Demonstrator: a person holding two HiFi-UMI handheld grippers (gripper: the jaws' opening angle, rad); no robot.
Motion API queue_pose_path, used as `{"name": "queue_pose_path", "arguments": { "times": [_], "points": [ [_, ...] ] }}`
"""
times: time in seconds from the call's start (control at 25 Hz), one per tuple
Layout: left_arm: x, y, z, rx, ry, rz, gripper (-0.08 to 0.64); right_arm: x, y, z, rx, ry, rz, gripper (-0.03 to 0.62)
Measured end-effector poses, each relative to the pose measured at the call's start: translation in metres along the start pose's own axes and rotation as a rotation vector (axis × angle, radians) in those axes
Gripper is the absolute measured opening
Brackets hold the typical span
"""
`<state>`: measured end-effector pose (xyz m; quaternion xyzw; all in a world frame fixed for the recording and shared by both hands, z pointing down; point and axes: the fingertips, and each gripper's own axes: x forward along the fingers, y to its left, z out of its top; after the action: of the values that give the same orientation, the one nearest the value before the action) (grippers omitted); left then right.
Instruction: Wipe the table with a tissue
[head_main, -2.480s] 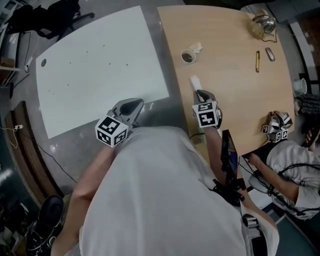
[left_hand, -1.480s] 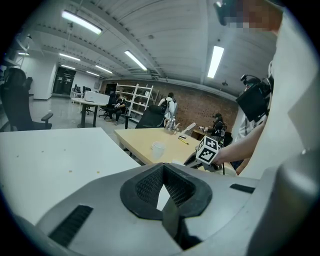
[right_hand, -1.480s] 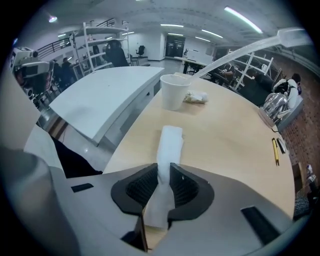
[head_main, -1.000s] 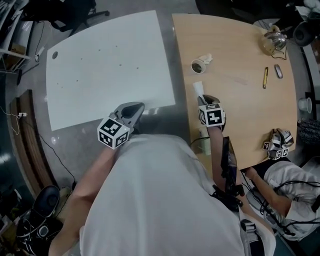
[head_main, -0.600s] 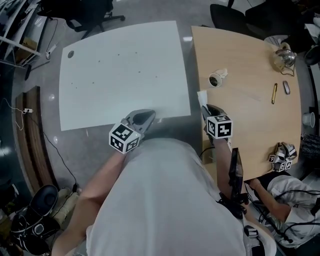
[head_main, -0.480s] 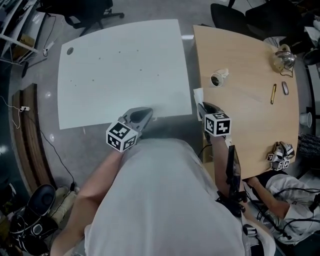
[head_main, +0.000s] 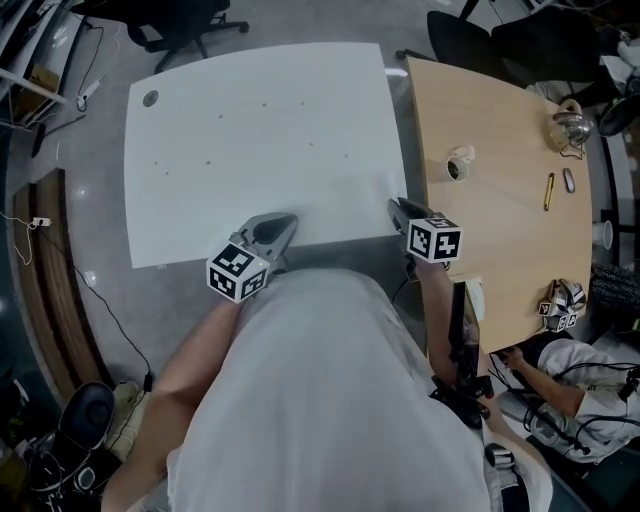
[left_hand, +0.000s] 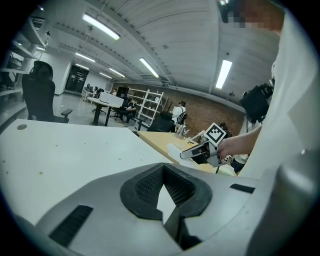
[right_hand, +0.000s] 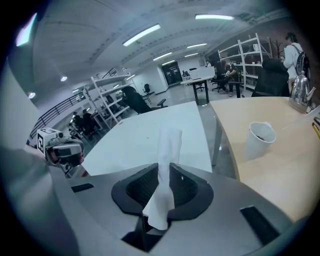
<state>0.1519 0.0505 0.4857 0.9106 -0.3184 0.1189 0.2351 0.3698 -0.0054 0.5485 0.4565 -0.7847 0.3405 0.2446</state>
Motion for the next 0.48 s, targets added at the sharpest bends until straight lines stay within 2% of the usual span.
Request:
{"name": "queue_pose_path", "arguments": {
  "times": [0.48],
  "points": [
    [-0.068,0.067,-0.009,0.006,0.007,-0.013,0.005,0.029,0.054,0.007,0.020,0.012,-0.068,0.072]
  ]
}}
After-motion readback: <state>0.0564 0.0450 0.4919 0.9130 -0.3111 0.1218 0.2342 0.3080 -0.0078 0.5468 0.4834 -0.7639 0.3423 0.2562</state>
